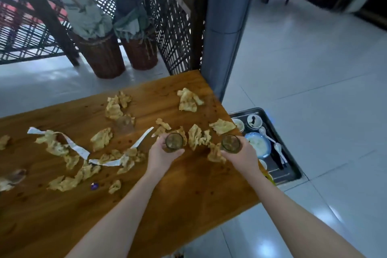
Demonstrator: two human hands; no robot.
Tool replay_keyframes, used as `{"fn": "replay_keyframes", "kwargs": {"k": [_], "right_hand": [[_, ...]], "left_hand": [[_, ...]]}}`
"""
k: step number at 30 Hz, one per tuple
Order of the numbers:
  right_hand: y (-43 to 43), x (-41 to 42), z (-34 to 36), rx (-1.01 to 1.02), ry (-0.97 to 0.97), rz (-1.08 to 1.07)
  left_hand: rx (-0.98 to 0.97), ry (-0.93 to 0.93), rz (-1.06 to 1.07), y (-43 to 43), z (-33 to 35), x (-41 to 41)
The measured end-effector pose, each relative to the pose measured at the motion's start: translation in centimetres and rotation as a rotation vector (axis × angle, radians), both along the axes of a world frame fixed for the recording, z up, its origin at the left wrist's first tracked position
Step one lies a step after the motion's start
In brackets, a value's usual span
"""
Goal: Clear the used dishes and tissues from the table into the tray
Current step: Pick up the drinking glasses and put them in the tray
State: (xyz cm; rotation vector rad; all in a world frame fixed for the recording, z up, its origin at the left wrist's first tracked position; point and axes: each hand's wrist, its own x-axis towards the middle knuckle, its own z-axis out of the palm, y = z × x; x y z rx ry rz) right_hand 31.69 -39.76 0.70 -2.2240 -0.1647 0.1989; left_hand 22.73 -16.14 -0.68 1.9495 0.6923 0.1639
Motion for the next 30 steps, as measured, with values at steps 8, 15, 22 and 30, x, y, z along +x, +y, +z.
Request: {"fn": "replay_keyframes", "kwargs": {"k": [8, 15, 22, 30], "right_hand": [[-11.5, 1.0, -0.7, 0.04, 0.064, -0.073], [-21.5, 2.7, -0.4, 0.067, 0.059, -0.107], [-28.7, 4.4, -1.2, 0.05, 0.085, -0.143], [-32.9, 8.4, -3.1, 0.032, 0.12, -0.195]], "left_hand": [[-0.026, -0.02, -0.05, -10.4, -0.2, 3.5], [-0.037, -0.032, -0.042, -20.5, -0.8, 5.8], [-0.045, -0.045, -0.074, -28.2, -0.9, 7.5], [-0.085, -0.023, -0.12, -32.9, -1.9, 13.0]]}}
